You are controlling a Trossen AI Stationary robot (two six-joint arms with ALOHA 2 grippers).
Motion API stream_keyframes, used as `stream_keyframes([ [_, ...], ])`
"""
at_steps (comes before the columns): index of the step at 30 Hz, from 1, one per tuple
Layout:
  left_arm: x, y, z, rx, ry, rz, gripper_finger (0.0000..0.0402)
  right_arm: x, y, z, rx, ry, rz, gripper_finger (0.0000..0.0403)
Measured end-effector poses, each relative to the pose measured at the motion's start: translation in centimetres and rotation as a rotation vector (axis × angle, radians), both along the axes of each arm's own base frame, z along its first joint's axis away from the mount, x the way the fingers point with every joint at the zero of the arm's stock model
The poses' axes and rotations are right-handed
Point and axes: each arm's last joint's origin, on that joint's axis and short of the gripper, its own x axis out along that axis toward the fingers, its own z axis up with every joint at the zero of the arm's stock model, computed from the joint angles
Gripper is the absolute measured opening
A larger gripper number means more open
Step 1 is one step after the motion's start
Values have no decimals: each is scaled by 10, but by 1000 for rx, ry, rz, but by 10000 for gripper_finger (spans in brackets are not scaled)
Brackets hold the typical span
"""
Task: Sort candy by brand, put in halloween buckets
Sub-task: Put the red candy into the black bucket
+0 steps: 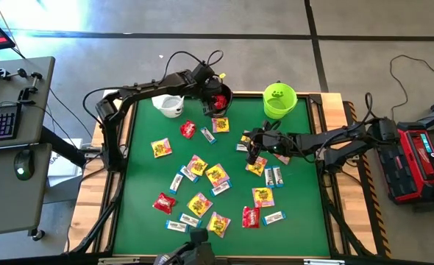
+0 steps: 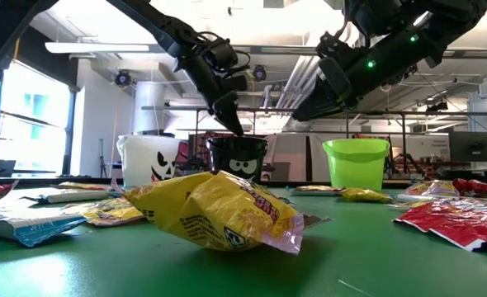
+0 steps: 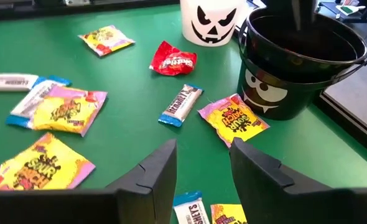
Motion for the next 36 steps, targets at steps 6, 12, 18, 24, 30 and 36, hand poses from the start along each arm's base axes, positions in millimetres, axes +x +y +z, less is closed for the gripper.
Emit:
stream_keyframes([
  [6,11,-7,8,34,-86,-29,126,-2,-1,-2,-25,28,-49,135],
  [12,15,-13,-4,37,-135,-26,126,-3,-3,-2,-56,32,-90,66],
  [18,15,-27,-2,70,-232,-36,126,-3,-12,-2,-67,43,-104,14],
  [24,2,-43,6,101,-342,-33,126,-4,-21,-2,-78,27,-79,3],
  [30,-20,-67,9,118,-462,-26,126,-24,-25,-26,-54,-138,-50,0],
  [36,-45,-101,9,145,-547,-75,126,-46,-20,-39,12,-182,-69,0],
])
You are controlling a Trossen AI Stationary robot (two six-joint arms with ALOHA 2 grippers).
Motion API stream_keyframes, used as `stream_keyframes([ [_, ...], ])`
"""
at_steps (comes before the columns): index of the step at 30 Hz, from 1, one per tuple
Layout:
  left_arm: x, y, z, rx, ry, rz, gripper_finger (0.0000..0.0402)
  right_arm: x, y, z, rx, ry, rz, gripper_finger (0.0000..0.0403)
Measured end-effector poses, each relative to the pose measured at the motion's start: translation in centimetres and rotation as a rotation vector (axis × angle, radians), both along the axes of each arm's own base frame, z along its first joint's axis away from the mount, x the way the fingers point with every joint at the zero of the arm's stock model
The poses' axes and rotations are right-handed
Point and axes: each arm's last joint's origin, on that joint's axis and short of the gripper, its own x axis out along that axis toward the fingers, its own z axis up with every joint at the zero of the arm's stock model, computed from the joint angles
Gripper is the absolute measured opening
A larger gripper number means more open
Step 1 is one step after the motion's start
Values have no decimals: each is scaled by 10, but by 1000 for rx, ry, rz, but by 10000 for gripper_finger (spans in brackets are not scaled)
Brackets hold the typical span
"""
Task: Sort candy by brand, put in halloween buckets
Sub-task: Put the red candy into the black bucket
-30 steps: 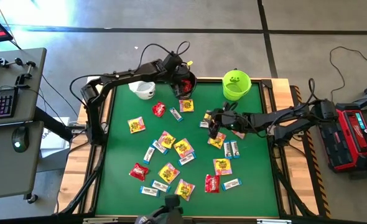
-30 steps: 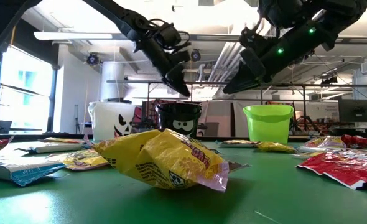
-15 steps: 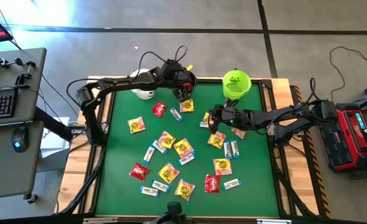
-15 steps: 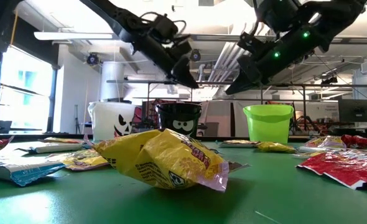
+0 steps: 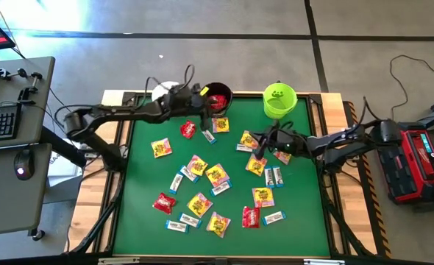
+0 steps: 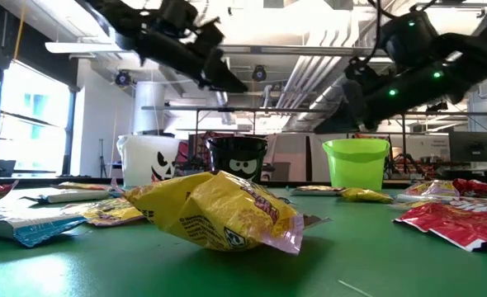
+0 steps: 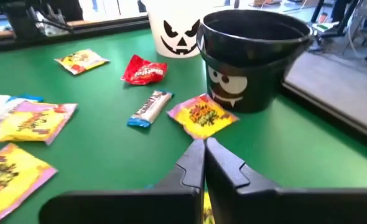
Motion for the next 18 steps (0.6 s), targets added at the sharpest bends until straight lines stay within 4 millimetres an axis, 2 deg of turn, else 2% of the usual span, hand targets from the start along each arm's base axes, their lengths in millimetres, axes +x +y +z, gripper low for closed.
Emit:
stream_keyframes([
  [4,-17,-25,-12,-3,-51,-42,126,-11,3,4,37,39,-5,0],
  [7,-29,-39,-17,-24,-109,-63,126,-17,4,15,70,118,-17,0],
  [13,-42,-63,-35,-60,-124,-79,126,-28,6,56,172,360,-64,0],
  [18,-44,-73,-43,-50,-107,-77,126,-40,4,88,292,618,-127,4],
])
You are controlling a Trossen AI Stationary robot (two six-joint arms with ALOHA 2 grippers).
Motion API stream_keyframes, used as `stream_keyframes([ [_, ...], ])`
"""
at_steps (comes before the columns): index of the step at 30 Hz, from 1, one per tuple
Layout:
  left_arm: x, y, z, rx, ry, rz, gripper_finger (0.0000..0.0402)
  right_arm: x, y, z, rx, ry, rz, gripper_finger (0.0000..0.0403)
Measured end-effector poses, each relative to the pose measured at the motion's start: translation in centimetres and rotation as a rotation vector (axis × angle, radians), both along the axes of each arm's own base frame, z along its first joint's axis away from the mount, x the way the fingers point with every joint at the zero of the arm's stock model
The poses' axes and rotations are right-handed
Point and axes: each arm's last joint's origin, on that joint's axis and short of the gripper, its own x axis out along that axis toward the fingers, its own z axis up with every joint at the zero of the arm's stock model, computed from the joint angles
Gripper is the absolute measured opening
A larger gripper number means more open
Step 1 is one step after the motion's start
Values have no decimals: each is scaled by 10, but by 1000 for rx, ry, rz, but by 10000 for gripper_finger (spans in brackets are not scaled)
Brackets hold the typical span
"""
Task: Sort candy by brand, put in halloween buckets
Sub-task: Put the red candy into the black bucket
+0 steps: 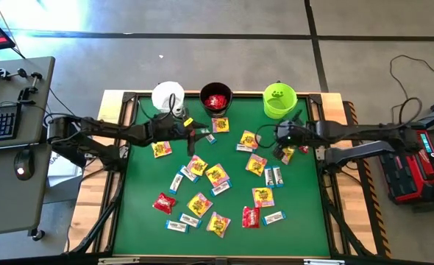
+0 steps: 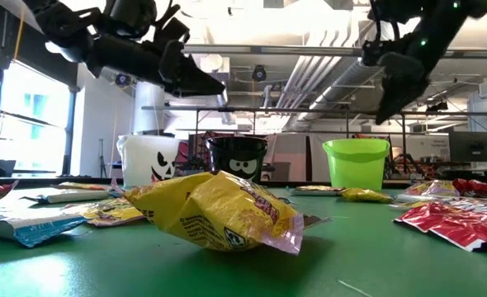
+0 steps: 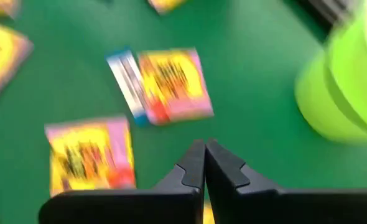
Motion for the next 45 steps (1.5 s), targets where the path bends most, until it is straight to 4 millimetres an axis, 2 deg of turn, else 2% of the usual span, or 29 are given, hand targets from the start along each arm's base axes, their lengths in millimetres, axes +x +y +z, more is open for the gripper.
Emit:
stream_keyframes([
  [3,1,-5,0,-4,-5,-16,126,-3,-1,9,61,115,-21,20],
  [6,2,-13,0,-22,-5,-42,126,-4,-3,8,138,243,-29,49],
  [12,5,-31,0,-47,-16,-118,126,1,-7,-16,223,552,-16,119],
  [17,4,-38,-1,-60,-30,-142,126,11,-12,-38,257,748,46,148],
  [23,-9,-40,-17,-108,-85,-126,126,20,-20,-61,299,892,114,151],
  [30,-17,-41,-28,-122,-71,-109,126,27,-23,-80,300,1007,163,151],
  [45,-18,-41,-30,-120,-54,-97,126,31,-34,-108,306,1177,241,149],
])
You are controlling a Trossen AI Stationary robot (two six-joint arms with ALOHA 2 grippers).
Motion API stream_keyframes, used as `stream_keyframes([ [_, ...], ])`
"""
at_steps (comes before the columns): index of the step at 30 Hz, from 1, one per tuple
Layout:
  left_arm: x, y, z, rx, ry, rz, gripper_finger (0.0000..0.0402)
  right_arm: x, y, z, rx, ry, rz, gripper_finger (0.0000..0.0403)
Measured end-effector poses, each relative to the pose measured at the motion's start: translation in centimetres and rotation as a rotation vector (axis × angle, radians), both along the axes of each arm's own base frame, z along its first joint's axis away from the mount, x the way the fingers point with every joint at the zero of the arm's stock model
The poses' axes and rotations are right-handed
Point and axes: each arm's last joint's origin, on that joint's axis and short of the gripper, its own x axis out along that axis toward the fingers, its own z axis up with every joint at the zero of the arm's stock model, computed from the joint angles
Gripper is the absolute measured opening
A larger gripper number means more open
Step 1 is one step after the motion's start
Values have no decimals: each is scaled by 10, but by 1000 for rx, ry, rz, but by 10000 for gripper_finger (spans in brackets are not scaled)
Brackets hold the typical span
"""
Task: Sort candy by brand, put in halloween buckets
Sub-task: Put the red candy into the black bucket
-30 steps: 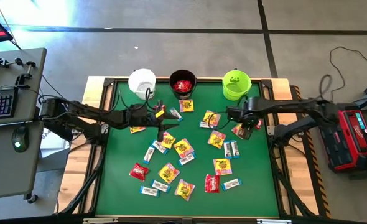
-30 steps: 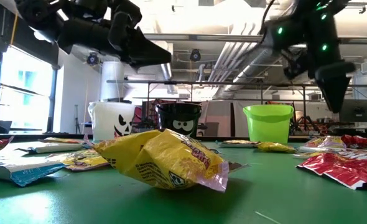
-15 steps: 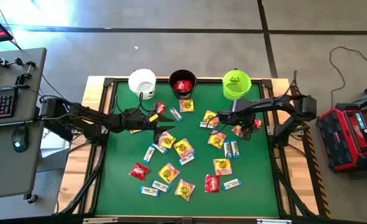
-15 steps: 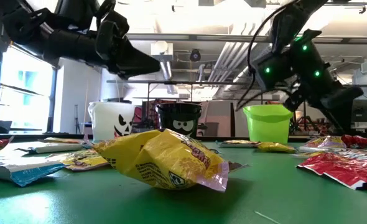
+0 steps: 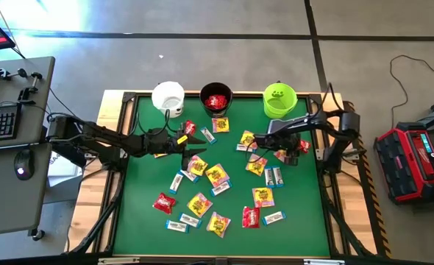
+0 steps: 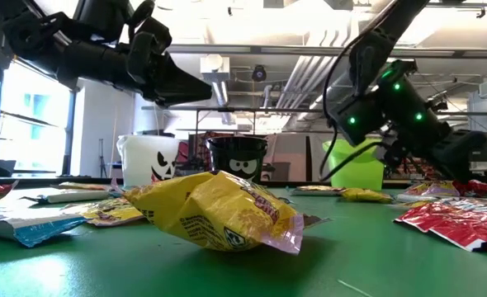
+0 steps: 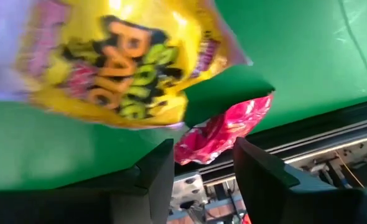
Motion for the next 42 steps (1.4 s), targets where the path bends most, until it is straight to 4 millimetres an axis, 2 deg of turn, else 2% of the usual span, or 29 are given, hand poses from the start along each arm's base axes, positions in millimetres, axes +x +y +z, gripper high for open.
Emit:
stream_keyframes([
  [5,0,-1,0,14,5,-8,126,-5,-8,-6,30,5,2,107],
  [9,0,-4,-1,16,9,-20,126,-15,-12,-10,49,38,-11,33],
  [11,0,-5,-1,17,12,-21,126,-17,-13,-8,25,64,3,9],
  [15,0,-6,-1,19,12,-12,126,-17,-14,4,-18,42,-13,10],
  [20,0,-5,-1,22,17,1,126,-14,-10,34,-68,-81,-56,3],
  [27,0,-5,-2,25,23,20,126,-14,-2,90,-136,-410,-116,1],
  [31,0,-5,-2,26,24,24,126,-7,-1,113,-173,-701,-122,0],
  [37,0,-5,-2,26,24,24,126,22,-9,127,-261,-1220,-43,0],
  [42,0,-4,-2,29,24,39,126,55,-20,131,-293,-1499,28,0],
])
